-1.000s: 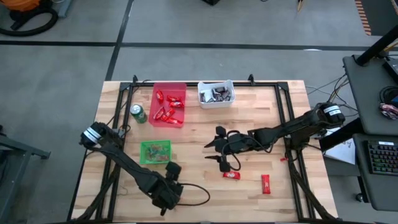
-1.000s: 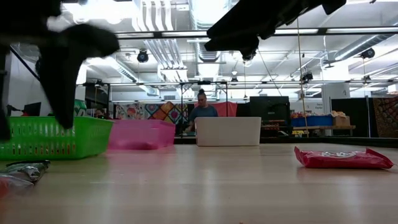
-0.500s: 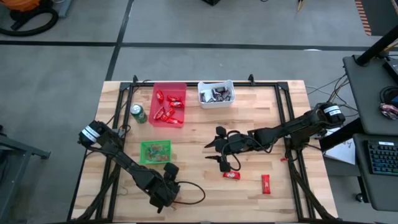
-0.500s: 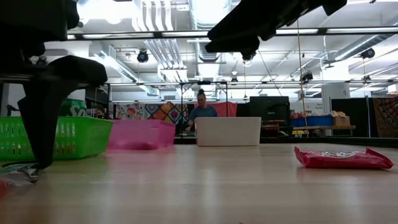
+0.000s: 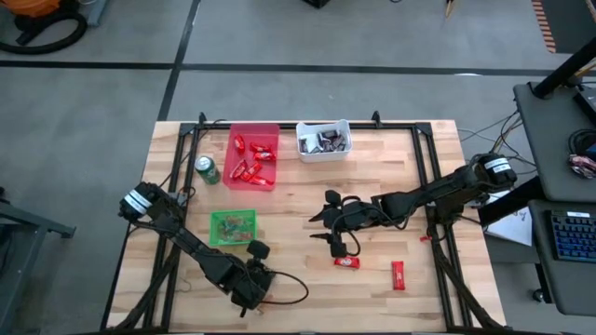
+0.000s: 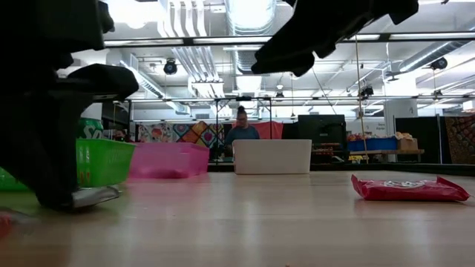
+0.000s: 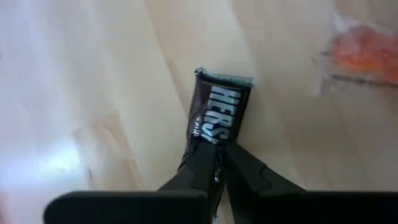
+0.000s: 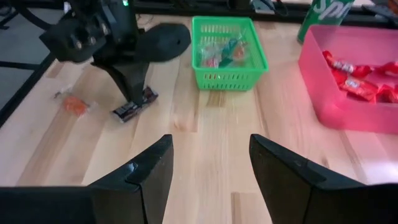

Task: Organize candy in baskets
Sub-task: Put the brown chocolate into the white bin

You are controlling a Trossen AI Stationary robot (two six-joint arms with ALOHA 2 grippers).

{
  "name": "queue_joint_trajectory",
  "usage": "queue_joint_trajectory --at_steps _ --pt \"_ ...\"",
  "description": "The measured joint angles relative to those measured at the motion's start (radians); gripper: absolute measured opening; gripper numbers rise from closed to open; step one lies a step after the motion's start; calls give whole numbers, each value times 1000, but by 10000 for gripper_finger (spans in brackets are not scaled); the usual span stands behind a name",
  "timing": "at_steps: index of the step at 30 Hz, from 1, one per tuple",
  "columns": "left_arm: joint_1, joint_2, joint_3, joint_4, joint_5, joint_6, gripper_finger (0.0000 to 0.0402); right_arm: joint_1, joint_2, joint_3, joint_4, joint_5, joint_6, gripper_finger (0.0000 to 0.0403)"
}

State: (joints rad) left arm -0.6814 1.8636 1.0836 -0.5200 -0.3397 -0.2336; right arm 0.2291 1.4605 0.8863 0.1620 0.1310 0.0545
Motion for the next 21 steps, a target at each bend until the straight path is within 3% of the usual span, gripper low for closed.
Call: queue_joint_trajectory --at_steps 11,16,21 --pt "7 -37 -2 68 -113 -64 0 0 0 -68 13 0 96 203" --pt "13 -50 -1 75 -260 -38 1 6 26 -109 167 -3 148 203" --pt "37 -50 -1 77 -388 -12 1 8 114 -105 307 -5 387 203"
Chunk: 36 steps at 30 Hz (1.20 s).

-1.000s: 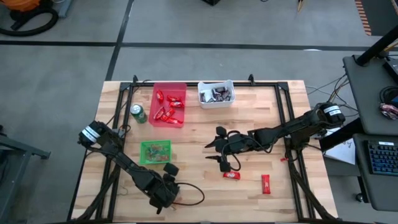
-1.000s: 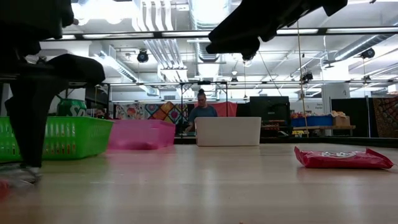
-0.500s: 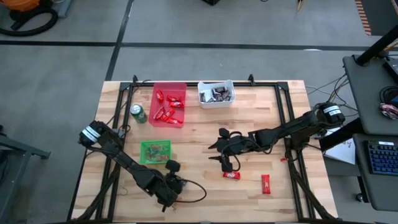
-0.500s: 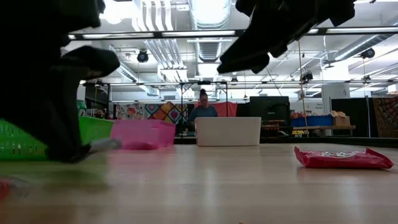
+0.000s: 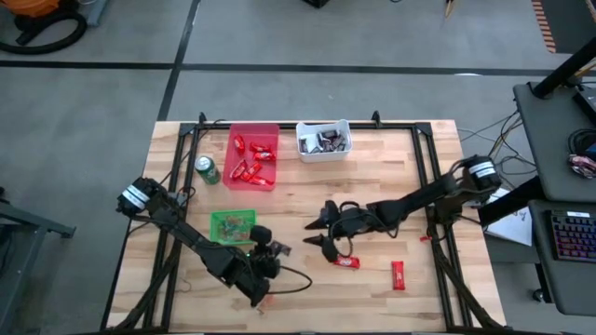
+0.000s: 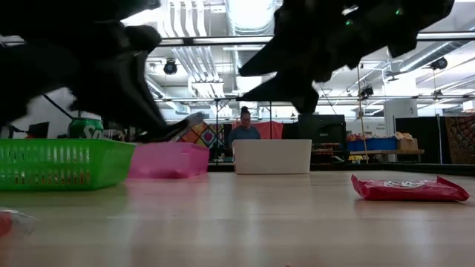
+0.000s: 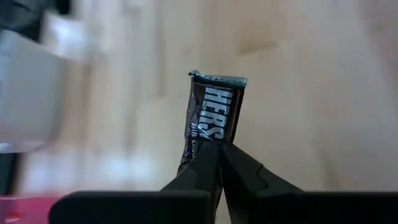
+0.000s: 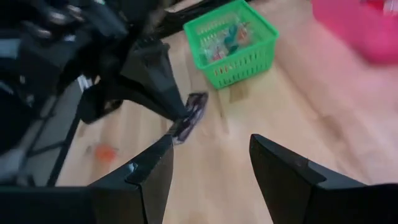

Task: Organize candy in baskets
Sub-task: Put the brown chocolate into the white bin

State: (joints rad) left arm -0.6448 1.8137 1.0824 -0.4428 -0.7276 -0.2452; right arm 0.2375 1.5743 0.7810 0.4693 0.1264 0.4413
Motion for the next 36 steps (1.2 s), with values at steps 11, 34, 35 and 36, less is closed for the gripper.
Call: queue_joint_trajectory --at_steps 11,34,35,36 --pt "30 0 0 25 -153 60 0 -6 158 112 37 -22 202 203" --pt "37 0 2 40 -156 54 0 -27 261 207 28 -45 287 151" --pt "37 0 2 40 -156 54 0 -27 261 208 30 -49 287 136" --pt "37 0 2 41 -156 53 0 -27 261 209 30 -50 286 119"
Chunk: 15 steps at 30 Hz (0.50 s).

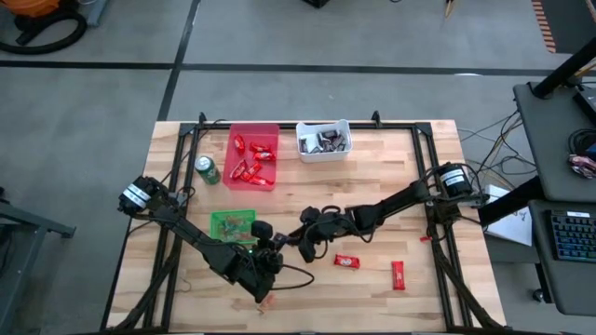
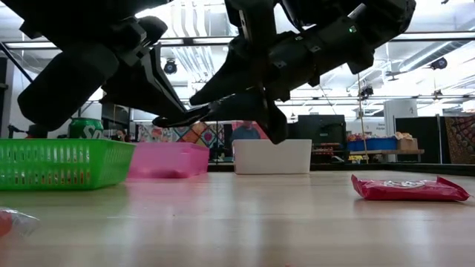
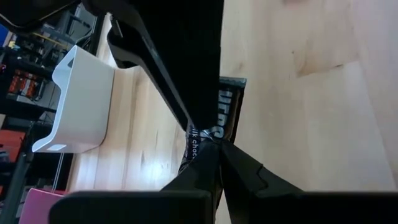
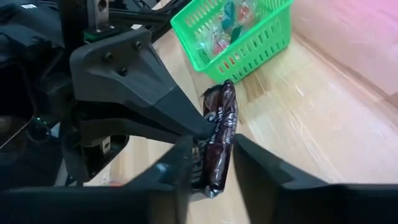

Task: Organize candy in baskets
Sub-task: Put the brown chocolate into the white bin

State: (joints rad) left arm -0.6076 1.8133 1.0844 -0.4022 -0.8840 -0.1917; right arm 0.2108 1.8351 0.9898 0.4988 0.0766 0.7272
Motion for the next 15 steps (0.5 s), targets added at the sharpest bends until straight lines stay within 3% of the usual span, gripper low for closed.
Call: queue_joint_trajectory --at_steps 6,15 --pt "0 0 0 -1 1 0 0 0 0 1 1 -2 -32 22" --pt "-1 0 0 -11 0 -27 23 0 -3 1 -10 -7 -65 16"
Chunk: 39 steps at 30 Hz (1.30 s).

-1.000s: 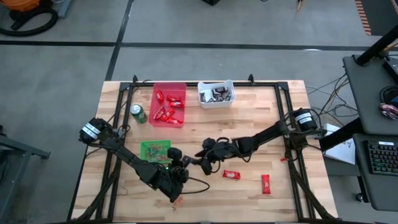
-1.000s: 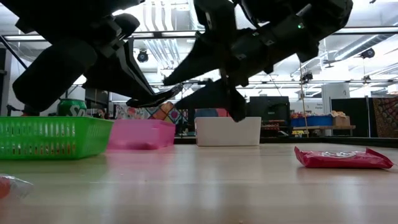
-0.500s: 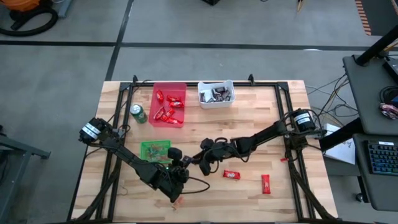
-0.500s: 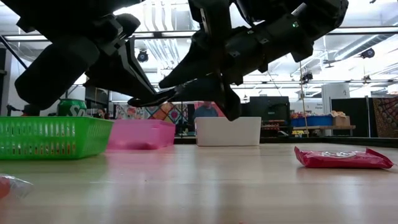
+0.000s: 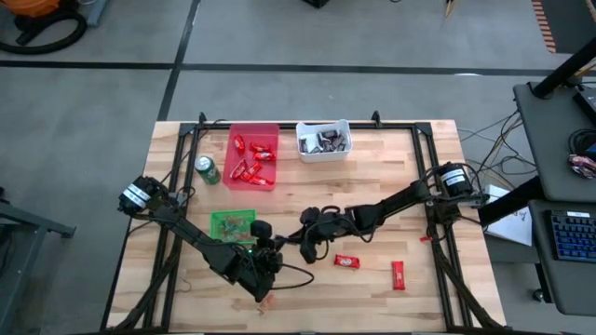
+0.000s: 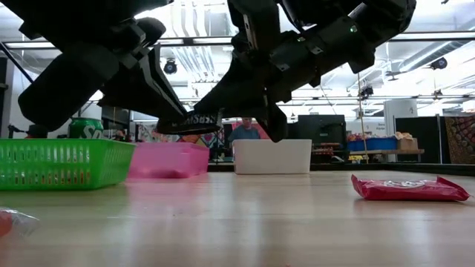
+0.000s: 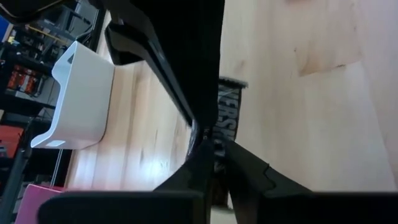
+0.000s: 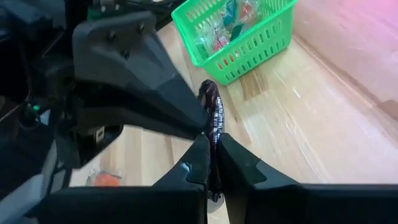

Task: Organize candy in baskets
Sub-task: Put the brown chocolate into the white bin

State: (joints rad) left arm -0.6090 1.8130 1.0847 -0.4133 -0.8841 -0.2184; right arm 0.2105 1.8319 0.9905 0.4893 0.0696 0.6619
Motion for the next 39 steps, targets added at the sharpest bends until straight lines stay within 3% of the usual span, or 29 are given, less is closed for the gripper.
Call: queue_joint_trajectory --at_steps 7,22,29,39 --pt "-16 -32 0 -94 -8 -9 49 -30 -48 0 -114 -2 -62 14" --pt "-63 -267 -1 -262 48 -77 47 -190 -258 -1 -444 65 -290 13" --pt "-69 -398 -1 -263 74 -184 47 -389 -384 -1 -513 134 -420 13" --pt "-68 -527 -1 -301 -126 -252 47 -751 -304 -1 -542 132 -437 13"
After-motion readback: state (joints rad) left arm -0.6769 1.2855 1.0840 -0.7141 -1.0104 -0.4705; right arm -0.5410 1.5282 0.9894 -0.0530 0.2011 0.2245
